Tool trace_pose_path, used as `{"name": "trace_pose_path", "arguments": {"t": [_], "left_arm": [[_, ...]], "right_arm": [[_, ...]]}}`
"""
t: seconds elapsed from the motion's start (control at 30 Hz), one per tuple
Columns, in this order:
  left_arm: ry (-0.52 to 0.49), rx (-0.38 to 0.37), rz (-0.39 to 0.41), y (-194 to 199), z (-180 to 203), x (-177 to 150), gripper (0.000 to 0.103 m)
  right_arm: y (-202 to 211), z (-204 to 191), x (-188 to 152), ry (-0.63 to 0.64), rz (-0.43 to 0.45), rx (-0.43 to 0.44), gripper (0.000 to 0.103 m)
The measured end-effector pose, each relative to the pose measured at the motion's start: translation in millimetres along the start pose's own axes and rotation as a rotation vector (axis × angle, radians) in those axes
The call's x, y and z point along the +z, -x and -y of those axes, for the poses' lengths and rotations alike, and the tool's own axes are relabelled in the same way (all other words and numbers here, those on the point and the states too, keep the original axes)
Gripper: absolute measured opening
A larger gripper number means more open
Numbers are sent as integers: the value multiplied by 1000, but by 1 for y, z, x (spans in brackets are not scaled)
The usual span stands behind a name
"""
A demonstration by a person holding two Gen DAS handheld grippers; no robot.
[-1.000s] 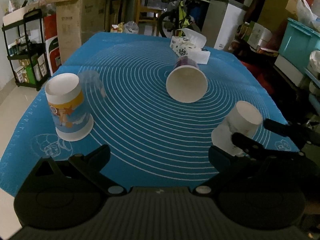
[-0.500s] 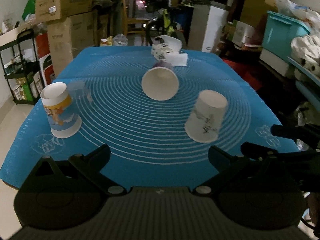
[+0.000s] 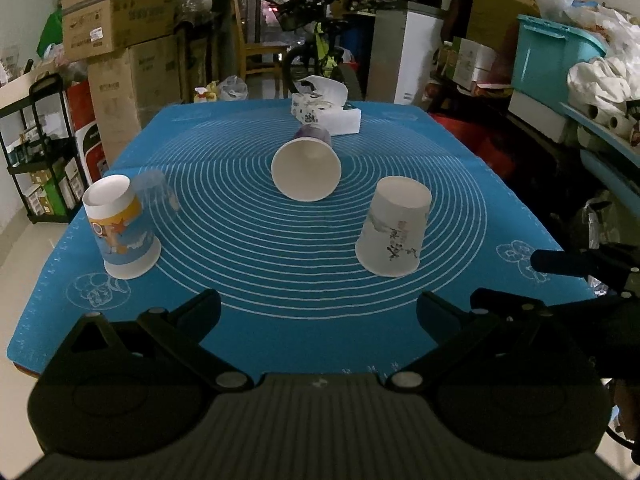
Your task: Flip cup upside down
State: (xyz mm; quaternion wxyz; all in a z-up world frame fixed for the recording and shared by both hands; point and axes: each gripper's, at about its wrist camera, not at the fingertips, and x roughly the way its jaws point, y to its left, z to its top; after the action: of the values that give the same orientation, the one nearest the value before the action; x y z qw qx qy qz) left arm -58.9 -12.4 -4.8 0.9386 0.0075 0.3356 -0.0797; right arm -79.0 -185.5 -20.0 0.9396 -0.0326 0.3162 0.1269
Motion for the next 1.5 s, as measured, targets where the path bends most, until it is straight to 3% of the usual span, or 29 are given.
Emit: {"name": "trace_pose_path", "arguments": {"t": [1.5], "left_arm": [[-24, 4, 0, 3, 4, -4, 103]], "right_arm": [[-1, 2, -6, -11, -12, 7, 83]]}}
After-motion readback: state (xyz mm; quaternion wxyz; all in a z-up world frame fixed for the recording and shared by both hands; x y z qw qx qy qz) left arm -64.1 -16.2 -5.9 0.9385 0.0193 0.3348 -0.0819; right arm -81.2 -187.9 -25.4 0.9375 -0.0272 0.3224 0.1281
